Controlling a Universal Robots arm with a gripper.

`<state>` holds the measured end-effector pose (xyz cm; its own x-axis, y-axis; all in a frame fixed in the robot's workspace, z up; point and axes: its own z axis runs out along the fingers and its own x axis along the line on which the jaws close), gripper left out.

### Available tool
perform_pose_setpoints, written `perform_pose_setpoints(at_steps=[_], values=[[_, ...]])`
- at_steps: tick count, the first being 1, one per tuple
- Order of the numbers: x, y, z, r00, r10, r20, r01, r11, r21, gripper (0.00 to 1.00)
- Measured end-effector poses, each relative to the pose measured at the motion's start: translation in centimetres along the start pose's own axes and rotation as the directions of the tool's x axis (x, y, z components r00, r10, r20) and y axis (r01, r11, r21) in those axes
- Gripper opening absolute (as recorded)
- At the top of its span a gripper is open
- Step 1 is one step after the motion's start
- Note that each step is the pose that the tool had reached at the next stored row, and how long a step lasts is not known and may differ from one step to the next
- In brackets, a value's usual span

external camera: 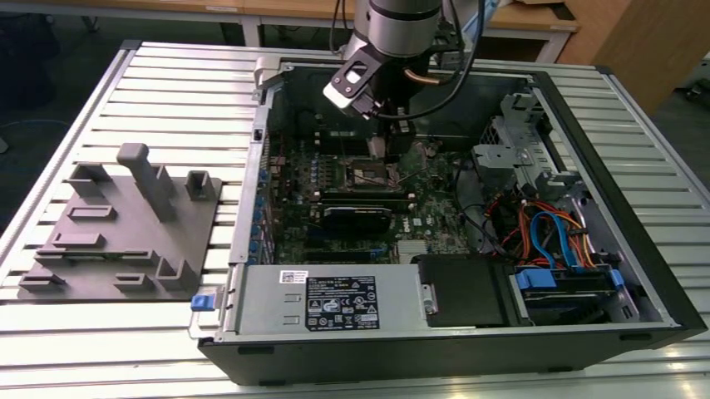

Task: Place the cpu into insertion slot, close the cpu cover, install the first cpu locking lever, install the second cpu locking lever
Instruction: 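Place the cpu into insertion slot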

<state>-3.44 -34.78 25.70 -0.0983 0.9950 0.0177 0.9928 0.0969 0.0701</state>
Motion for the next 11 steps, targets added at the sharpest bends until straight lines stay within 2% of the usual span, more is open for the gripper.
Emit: perform_pose_setpoints(at_steps=[11], values=[[0.02, -0.04, 0.14, 1.0000, 0.000, -0.0002, 0.000, 1.0000, -0.0001, 0.54]])
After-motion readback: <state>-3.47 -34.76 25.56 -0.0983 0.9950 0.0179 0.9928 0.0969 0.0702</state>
